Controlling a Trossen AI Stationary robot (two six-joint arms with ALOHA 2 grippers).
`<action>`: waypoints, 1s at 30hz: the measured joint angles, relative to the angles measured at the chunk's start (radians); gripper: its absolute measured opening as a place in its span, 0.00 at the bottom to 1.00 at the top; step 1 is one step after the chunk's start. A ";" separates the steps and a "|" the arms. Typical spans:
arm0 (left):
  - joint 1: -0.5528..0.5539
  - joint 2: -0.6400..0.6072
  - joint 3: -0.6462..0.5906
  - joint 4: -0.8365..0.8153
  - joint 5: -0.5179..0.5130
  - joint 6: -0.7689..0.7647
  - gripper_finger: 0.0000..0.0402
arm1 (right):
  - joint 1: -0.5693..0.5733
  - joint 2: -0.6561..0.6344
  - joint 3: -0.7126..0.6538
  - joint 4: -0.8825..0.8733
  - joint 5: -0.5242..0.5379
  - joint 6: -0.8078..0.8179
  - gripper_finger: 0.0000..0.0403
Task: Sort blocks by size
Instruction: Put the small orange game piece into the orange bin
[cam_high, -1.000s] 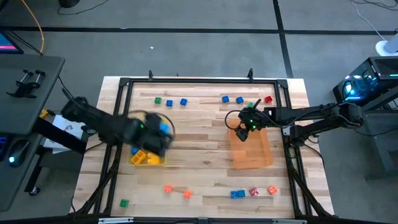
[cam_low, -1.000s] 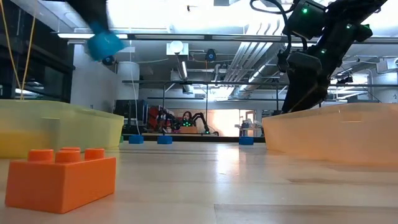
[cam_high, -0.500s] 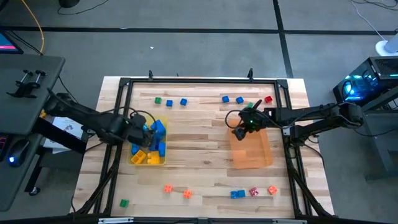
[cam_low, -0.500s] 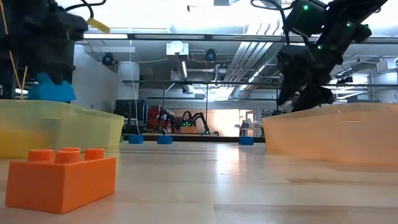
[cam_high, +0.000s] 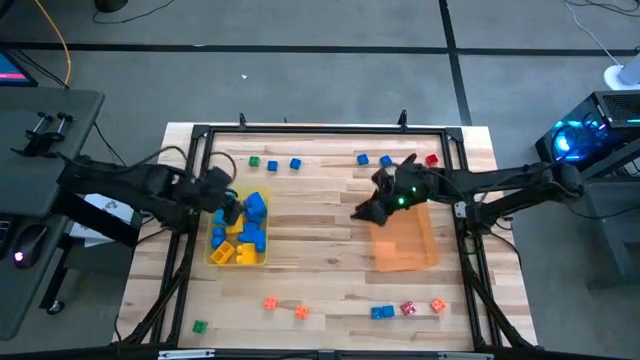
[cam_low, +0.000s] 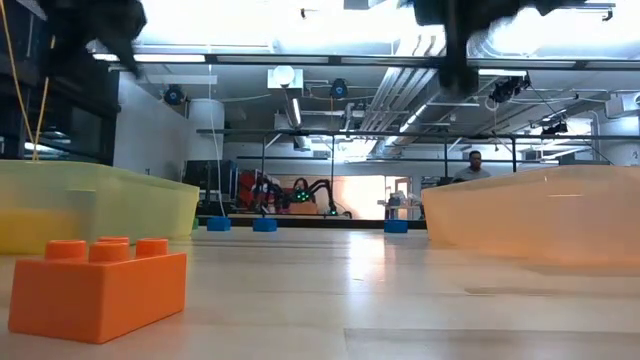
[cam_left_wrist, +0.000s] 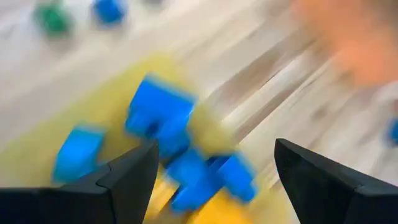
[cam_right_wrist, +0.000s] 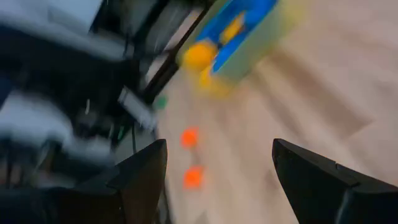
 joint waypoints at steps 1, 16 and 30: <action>0.004 -0.018 0.001 0.043 -0.022 0.021 0.76 | 0.048 0.012 0.070 -0.103 0.002 -0.022 0.71; 0.030 -0.070 0.002 0.229 -0.117 0.121 0.76 | 0.790 0.341 0.254 -0.858 -0.118 0.585 0.71; 0.030 -0.070 0.001 0.234 -0.101 0.077 0.76 | 0.850 0.326 -0.104 -0.463 -0.162 1.101 0.71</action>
